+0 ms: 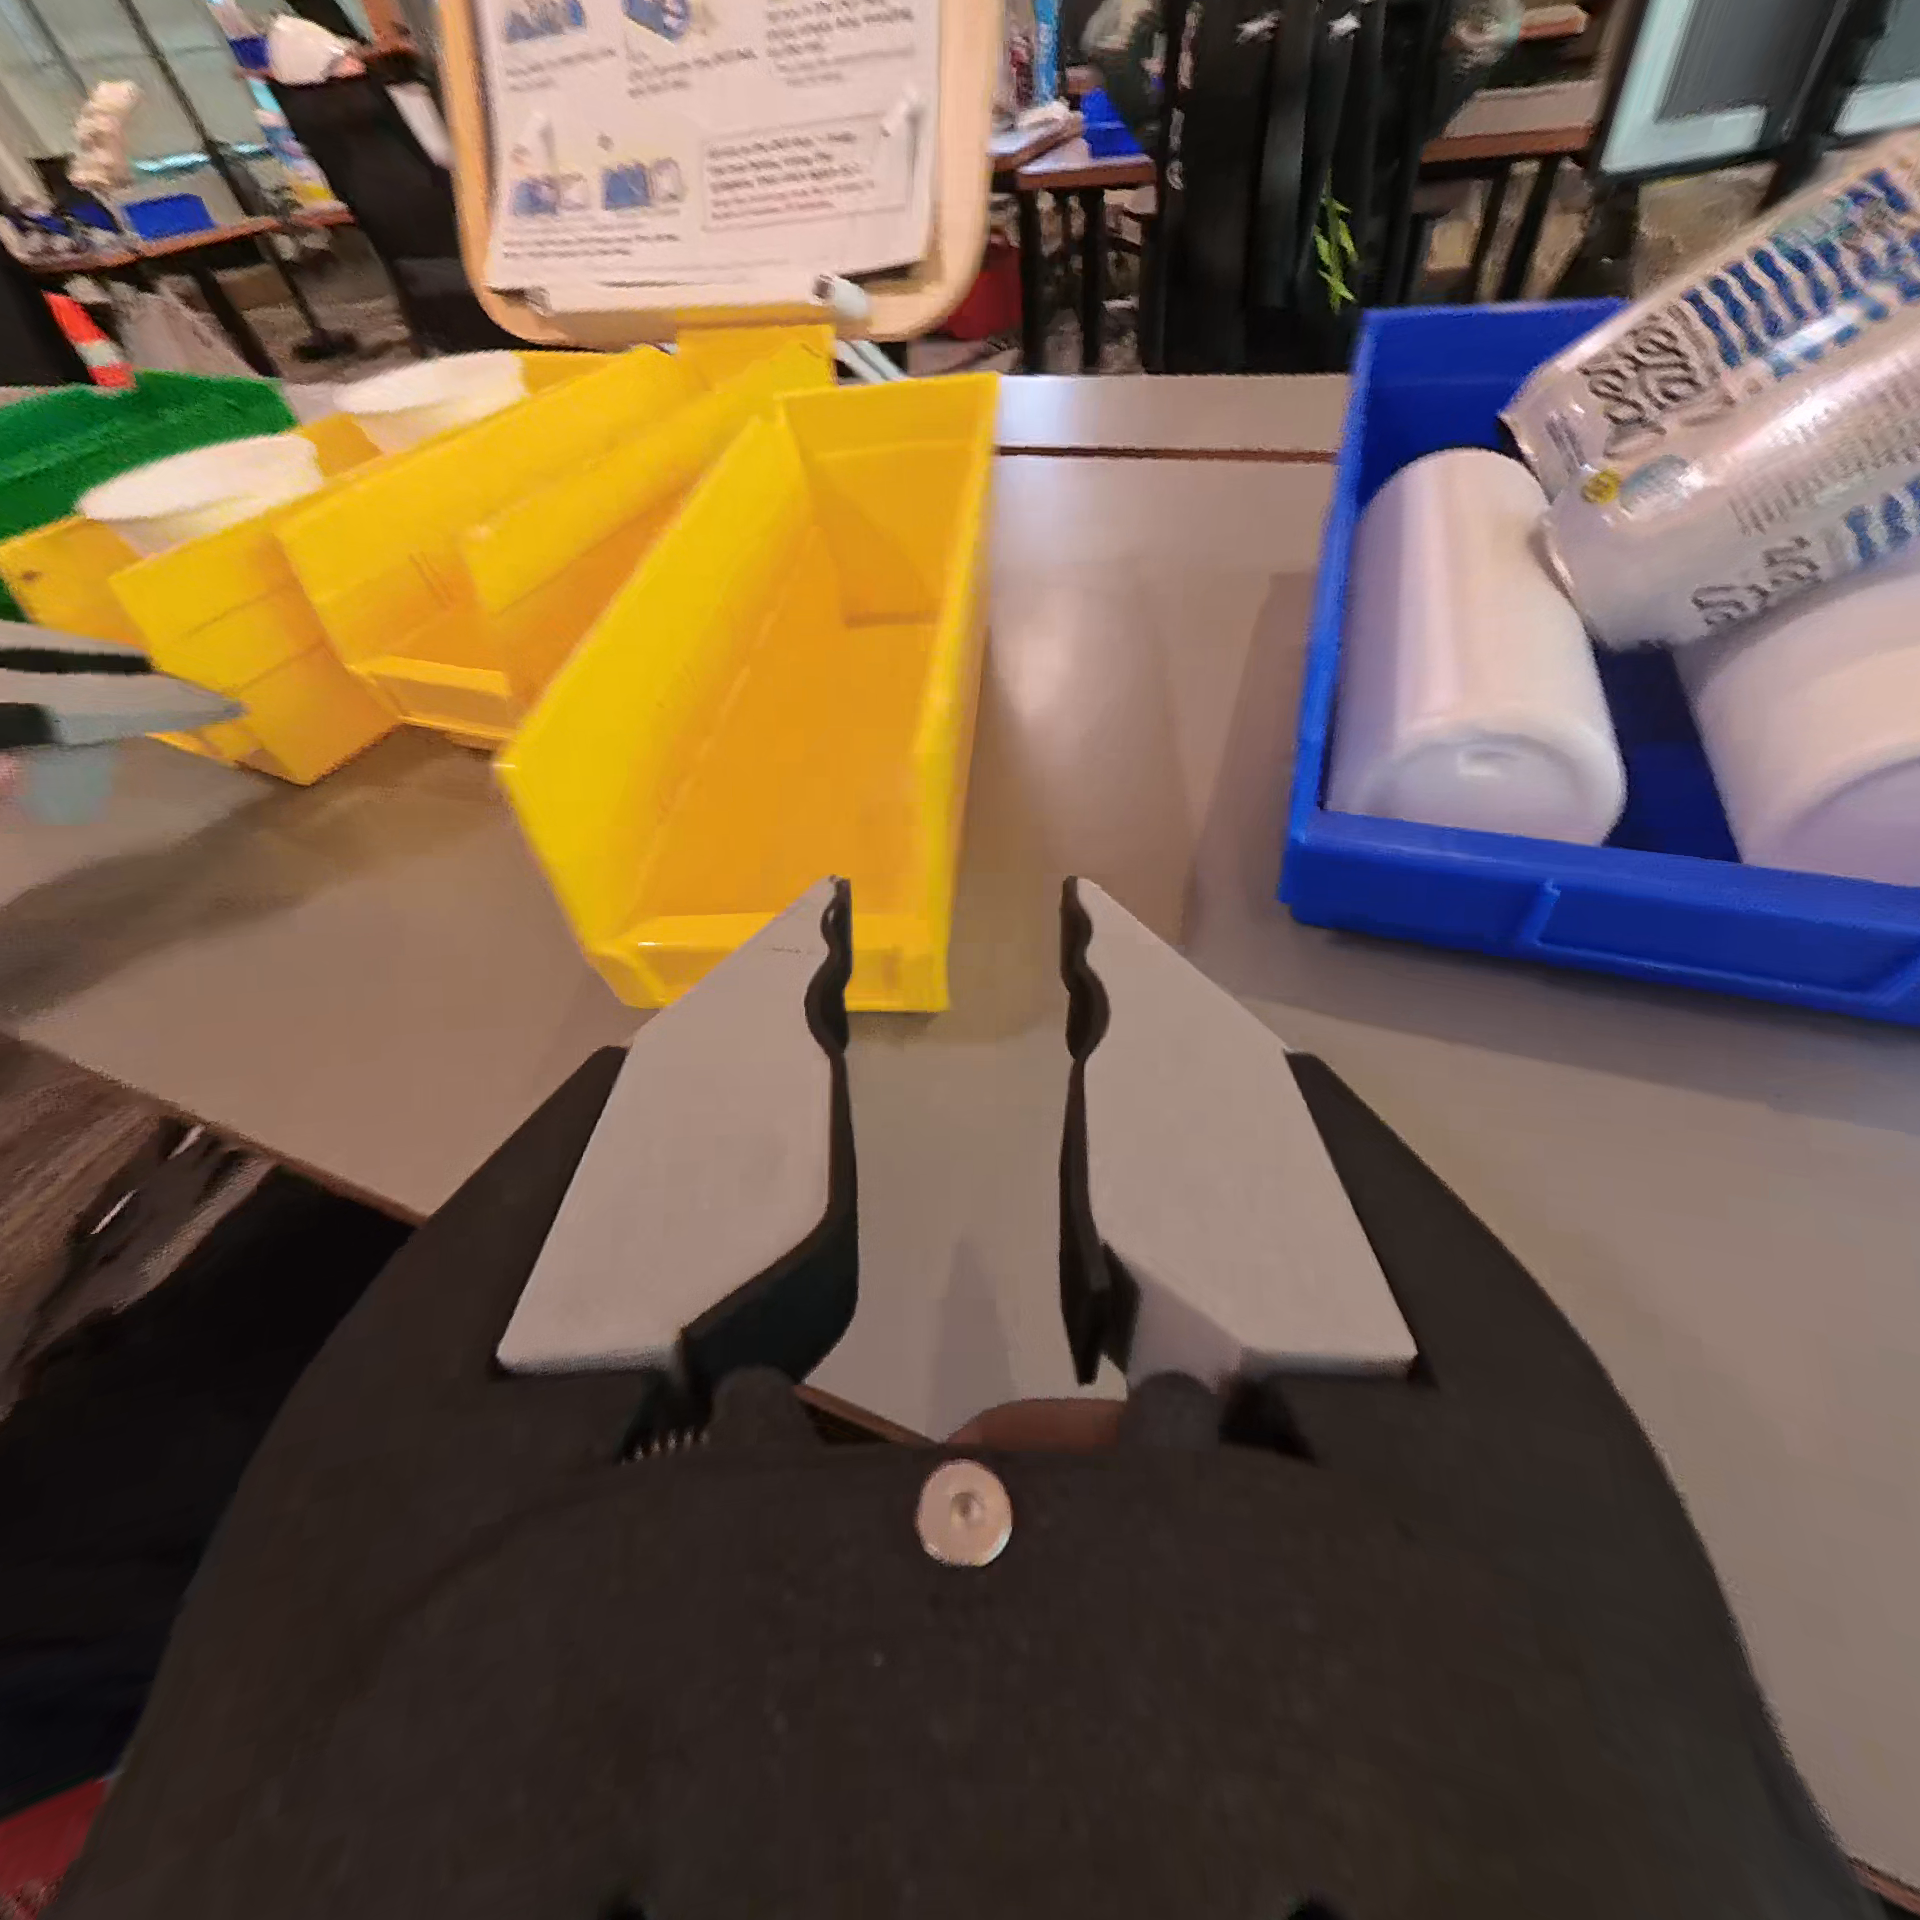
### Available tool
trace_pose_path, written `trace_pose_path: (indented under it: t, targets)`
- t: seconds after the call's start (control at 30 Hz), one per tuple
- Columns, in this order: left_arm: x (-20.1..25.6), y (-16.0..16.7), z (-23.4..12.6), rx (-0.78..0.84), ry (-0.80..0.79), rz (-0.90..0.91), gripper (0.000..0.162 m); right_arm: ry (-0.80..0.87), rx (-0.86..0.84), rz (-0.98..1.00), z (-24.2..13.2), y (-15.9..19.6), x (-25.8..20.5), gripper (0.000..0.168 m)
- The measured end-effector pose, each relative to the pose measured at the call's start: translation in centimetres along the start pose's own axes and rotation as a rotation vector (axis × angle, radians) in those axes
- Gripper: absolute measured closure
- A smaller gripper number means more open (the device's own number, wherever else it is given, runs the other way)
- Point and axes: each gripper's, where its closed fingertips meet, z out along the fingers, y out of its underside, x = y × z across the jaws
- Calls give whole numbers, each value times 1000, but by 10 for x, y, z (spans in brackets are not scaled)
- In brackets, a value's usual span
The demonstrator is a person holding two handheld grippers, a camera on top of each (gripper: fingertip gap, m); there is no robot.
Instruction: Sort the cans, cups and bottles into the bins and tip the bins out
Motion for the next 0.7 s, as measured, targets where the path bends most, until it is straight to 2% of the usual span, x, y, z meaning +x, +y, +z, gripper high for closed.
trace_pose_path:
  t: [0.1,0.17,0.23,0.3,0.37,0.47,0.53,0.63,0.7]
  targets:
    - [14,-1,-5,-13,74,61,152,-104,-10,-47,0,-5,-40,130]
    - [40,-1,-17,-21,247,93,148,-198,-50,-75,8,0,-77,129]
    - [55,-5,-36,-38,392,24,148,-305,-98,-99,20,11,-120,128]
    - [51,-21,-58,5,456,-52,128,-390,-157,-122,37,26,-162,125]
    - [35,-38,-83,95,457,-80,130,-443,-203,-141,58,36,-200,124]
    - [-5,-51,-110,195,363,-127,130,-469,-252,-97,97,35,-250,116]
    - [-34,-48,-117,219,273,-160,130,-440,-257,-73,126,28,-273,102]
    - [-55,-41,-120,228,236,-215,129,-357,-259,-47,160,23,-291,104]
    - [-62,-37,-116,218,215,-215,129,-309,-260,-49,175,28,-293,99]
